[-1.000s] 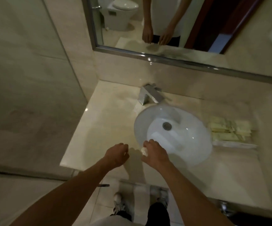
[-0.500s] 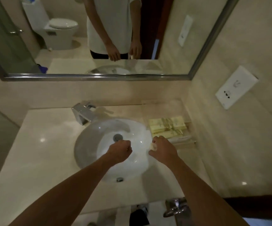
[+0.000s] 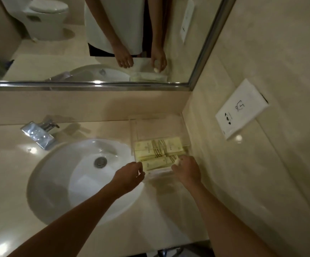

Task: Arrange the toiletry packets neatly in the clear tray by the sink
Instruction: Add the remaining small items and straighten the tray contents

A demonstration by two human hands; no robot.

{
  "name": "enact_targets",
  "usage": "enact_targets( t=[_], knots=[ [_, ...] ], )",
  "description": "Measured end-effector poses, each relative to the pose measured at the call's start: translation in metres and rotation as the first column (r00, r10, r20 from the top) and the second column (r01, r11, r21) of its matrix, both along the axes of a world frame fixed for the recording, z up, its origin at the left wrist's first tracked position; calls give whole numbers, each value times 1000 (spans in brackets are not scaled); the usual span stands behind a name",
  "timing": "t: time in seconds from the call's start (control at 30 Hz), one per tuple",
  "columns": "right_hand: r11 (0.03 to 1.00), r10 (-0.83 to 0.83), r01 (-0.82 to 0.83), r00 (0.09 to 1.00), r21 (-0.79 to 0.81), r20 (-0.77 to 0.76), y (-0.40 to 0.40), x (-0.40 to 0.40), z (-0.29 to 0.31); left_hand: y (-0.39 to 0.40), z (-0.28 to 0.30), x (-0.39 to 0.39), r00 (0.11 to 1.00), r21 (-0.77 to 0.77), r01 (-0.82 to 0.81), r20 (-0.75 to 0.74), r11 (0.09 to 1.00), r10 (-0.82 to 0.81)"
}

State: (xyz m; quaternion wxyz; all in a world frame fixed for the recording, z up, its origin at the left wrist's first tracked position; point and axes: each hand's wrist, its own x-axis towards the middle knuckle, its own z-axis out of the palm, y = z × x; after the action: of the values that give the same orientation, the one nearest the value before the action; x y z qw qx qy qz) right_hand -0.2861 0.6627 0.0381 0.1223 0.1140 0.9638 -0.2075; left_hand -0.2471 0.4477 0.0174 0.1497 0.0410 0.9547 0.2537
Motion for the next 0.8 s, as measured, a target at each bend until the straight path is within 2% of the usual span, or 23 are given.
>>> enact_targets(
  t=[0.17, 0.4, 0.57, 0.8],
  knots=[
    [998, -34, 35, 999, 43, -23, 12, -24, -18, 10, -14, -13, 999, 29, 17, -50, 999, -15],
    [970, 70, -74, 997, 230, 28, 14, -38, -41, 10, -27, -22, 1000, 42, -4, -16, 999, 5],
    [934, 70, -67, 998, 351, 3, 13, -41, -47, 2, -35, -24, 1000, 58, -4, 8, 998, 3],
    [948, 22, -15, 1000, 319, -19, 14, -40, -54, -3, -41, -25, 998, 50, -17, 56, 999, 14]
  ],
)
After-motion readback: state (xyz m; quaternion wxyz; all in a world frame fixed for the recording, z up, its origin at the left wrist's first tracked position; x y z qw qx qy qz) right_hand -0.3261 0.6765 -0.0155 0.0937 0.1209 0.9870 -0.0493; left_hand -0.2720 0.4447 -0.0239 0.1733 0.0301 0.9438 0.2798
